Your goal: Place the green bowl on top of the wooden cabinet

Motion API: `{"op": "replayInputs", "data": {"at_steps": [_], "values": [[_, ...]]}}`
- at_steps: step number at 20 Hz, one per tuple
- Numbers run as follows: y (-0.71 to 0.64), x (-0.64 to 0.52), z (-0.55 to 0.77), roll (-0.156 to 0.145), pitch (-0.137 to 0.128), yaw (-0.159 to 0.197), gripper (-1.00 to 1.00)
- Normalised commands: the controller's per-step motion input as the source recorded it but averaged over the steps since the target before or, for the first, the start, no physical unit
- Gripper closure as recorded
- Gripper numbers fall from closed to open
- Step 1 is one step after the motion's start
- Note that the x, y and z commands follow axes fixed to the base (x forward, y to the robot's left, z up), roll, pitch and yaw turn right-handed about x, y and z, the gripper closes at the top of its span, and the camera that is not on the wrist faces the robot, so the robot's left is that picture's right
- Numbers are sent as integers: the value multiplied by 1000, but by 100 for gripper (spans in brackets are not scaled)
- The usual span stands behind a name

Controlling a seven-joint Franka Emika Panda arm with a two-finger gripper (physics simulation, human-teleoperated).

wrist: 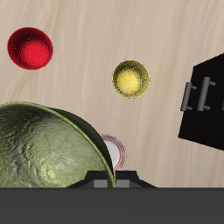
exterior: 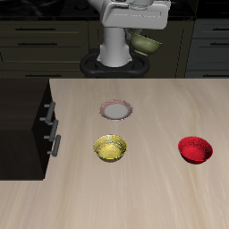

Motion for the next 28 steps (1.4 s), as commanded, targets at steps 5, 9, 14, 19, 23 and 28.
{"op": "replayInputs", "data": {"at_steps": [5, 9, 14, 19, 23, 28], "values": [[-117, 81, -31, -17, 32, -12, 100], [-26, 43, 12, -12, -2, 16, 100], [57, 35, 66, 3, -18, 15, 100], [154, 151, -27, -6, 25, 46, 100], [69, -83, 242, 8, -73, 69, 100], [-80, 143, -48, -40, 33, 117, 100]]}}
